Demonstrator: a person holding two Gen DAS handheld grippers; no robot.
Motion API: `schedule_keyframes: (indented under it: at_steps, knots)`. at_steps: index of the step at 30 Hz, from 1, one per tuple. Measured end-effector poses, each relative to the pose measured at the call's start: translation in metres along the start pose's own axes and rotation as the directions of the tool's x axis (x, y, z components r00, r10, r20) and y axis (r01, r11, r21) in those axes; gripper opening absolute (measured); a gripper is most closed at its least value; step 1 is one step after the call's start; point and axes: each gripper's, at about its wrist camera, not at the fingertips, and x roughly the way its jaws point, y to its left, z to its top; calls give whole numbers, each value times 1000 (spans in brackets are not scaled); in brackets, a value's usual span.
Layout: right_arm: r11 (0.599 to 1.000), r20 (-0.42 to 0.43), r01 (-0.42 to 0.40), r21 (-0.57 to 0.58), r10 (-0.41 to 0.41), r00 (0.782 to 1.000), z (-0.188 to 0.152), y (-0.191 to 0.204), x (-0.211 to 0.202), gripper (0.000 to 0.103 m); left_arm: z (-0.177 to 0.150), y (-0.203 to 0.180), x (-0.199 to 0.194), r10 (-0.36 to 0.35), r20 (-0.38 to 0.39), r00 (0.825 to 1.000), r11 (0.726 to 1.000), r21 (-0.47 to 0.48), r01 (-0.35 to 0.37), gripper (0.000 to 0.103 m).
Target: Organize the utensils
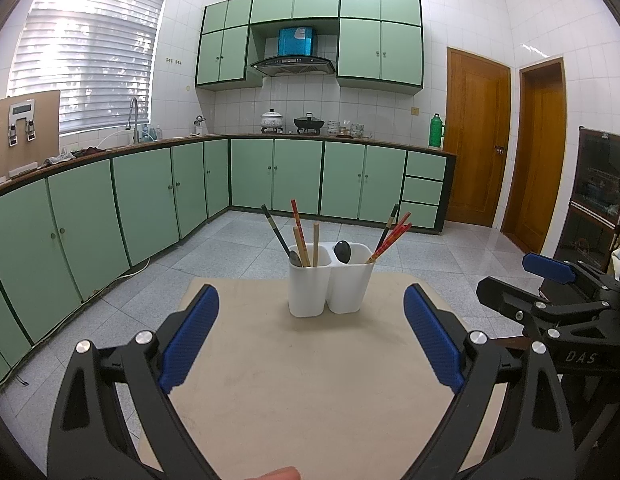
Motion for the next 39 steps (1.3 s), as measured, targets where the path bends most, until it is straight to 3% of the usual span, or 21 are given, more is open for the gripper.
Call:
schedule_keyframes:
  at_steps: [39]
  knots:
    - [1000,-2,0,0,0,1000,1,0,0,97,-4,3,3,-5,-6,1000,1000,-7,4,91]
